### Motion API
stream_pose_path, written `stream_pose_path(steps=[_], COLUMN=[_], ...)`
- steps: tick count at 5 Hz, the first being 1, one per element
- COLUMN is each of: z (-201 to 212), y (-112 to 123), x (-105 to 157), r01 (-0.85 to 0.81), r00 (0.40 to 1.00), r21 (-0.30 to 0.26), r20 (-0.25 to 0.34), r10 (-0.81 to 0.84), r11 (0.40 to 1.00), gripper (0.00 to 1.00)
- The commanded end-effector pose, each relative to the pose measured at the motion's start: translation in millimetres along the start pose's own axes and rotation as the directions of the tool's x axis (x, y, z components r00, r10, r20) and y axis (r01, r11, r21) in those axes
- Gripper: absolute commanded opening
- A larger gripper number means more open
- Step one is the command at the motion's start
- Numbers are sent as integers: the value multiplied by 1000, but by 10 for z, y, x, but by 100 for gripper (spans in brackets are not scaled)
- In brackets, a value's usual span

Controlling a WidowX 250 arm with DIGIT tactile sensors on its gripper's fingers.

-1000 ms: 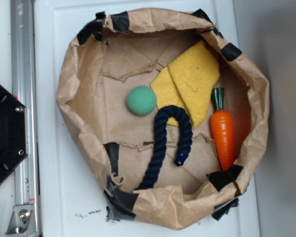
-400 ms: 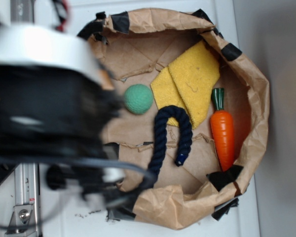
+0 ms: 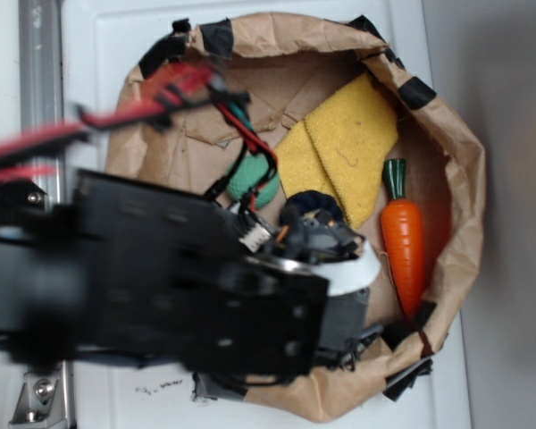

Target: Grab the blue rope.

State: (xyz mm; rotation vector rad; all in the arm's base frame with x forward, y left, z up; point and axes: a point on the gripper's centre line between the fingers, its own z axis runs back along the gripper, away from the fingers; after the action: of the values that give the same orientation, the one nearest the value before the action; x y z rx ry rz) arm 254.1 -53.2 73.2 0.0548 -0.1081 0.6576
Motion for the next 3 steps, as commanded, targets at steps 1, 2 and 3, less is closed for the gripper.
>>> stream_pose_path(steps=[1, 2, 3], z=[-394, -457, -438], y=[-95, -153, -168], x=[-298, -527, -564], r01=[49, 77, 74], r00=[995, 985, 984], r21=[-87, -140, -134], r20=[-81, -140, -151], r10=[-57, -97, -94], r11=[995, 987, 988], gripper=[100, 15, 0])
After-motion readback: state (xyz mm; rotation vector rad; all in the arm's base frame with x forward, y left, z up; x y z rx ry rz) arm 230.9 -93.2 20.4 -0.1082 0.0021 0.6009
